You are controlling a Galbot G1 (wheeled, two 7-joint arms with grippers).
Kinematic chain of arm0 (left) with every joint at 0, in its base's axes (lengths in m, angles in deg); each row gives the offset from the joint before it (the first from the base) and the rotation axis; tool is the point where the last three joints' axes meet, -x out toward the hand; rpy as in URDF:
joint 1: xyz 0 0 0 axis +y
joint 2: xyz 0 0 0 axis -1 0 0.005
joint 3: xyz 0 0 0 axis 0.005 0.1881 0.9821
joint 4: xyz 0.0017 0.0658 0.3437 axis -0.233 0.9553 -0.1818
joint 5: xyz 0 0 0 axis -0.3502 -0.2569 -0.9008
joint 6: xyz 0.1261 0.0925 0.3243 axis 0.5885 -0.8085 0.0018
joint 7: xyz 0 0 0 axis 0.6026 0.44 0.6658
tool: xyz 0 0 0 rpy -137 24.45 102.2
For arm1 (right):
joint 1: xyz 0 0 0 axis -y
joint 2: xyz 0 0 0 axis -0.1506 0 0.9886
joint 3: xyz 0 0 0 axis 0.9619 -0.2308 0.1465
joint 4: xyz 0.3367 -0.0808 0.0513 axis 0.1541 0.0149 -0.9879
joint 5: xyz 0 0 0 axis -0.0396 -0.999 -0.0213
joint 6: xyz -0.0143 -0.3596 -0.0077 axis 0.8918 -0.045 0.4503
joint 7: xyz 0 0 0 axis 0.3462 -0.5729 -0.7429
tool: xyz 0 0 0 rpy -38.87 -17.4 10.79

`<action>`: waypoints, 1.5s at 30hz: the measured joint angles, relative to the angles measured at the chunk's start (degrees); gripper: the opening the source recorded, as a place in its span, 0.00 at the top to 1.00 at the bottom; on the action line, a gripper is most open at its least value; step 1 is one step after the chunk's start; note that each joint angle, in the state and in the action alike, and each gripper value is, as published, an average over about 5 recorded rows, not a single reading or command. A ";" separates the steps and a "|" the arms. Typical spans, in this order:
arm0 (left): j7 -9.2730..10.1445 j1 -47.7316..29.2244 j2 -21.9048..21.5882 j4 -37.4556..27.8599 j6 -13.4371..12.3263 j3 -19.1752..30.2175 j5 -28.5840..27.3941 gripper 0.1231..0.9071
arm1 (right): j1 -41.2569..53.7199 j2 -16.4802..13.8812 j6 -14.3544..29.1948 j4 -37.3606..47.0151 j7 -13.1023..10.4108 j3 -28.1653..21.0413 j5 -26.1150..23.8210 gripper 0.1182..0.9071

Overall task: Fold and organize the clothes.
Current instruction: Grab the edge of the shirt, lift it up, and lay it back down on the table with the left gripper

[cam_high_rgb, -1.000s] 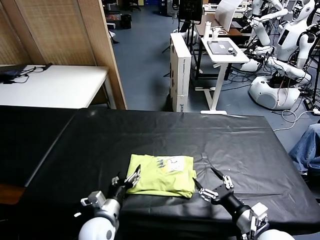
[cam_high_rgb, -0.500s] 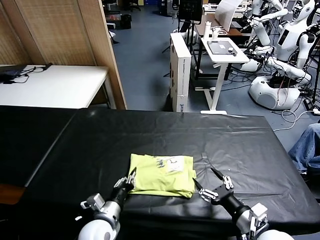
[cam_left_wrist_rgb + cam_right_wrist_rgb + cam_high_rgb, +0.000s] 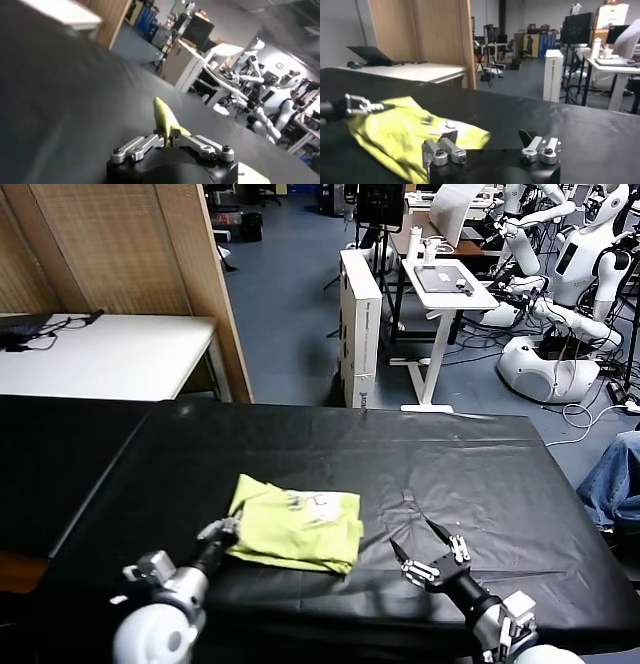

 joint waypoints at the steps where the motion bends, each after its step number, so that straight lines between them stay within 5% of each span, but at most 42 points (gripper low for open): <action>1: 0.01 0.06 -1.99 0.10 0.05 -1.08 1.14 0.91 | 0.10 0.15 0.04 0.21 0.00 -0.17 -0.01 0.00; 10: 0.91 2.32 -19.19 1.54 1.22 -14.69 10.92 0.91 | 0.96 1.25 0.19 1.47 0.03 -1.36 -0.06 0.00; 15: 2.75 2.60 -23.10 4.65 2.81 -19.58 10.09 0.91 | 0.47 2.20 0.41 1.67 0.12 -1.67 -0.93 0.00; 20: 4.45 0.98 -19.36 8.24 4.26 -15.94 5.97 0.91 | -0.74 2.97 0.65 1.11 0.19 -1.30 -2.22 0.00; 33: 5.25 -3.35 -0.69 2.44 3.32 10.89 -4.84 0.91 | -1.93 4.30 0.58 0.31 0.18 -0.94 -4.32 0.00; 45: 4.68 -5.37 3.75 -0.44 3.16 19.58 -8.71 0.88 | 0.91 4.14 -2.85 1.95 -0.28 -4.12 -0.41 0.00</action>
